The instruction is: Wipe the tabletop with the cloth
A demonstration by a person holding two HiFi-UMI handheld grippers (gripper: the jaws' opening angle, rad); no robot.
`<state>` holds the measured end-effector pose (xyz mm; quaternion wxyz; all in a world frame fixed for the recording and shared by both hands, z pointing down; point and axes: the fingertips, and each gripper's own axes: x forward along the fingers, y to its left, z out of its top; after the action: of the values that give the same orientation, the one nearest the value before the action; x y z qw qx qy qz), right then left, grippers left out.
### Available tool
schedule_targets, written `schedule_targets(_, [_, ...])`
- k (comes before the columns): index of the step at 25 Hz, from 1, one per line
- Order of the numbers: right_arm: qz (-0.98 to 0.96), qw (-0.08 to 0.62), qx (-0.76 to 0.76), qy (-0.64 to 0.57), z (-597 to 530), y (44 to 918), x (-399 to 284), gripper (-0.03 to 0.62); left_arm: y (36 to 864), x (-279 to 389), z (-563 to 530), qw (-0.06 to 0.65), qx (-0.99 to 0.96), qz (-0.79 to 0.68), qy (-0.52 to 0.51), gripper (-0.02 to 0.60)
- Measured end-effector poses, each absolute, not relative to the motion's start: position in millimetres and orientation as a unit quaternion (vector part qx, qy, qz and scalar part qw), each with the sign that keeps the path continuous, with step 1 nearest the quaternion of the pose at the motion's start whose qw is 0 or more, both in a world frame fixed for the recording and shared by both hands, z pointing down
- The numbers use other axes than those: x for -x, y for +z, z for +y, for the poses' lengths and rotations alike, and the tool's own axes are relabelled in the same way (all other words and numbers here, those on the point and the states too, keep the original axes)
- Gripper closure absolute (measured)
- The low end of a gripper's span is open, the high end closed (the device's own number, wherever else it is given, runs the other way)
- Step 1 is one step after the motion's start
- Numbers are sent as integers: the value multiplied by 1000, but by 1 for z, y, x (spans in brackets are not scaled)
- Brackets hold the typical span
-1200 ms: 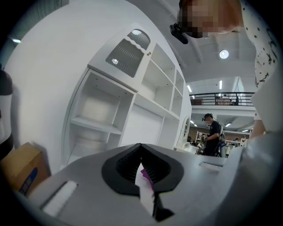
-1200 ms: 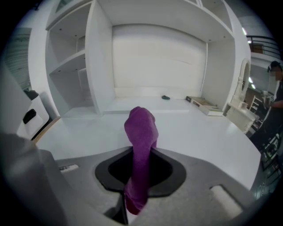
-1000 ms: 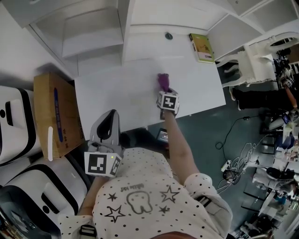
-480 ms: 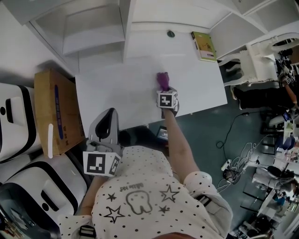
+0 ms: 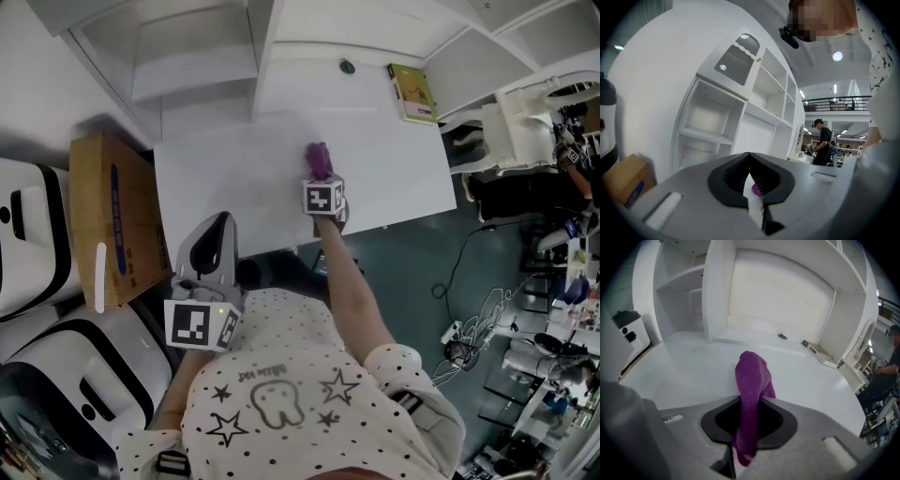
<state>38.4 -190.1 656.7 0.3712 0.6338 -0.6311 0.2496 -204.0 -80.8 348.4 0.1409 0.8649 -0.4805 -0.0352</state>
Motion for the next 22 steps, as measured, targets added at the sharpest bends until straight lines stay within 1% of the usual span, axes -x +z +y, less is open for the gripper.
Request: schedule_targets(22, [-659, 376, -616, 212, -180, 658, 34, 530, 352, 214, -73, 143, -864, -482, -32, 588])
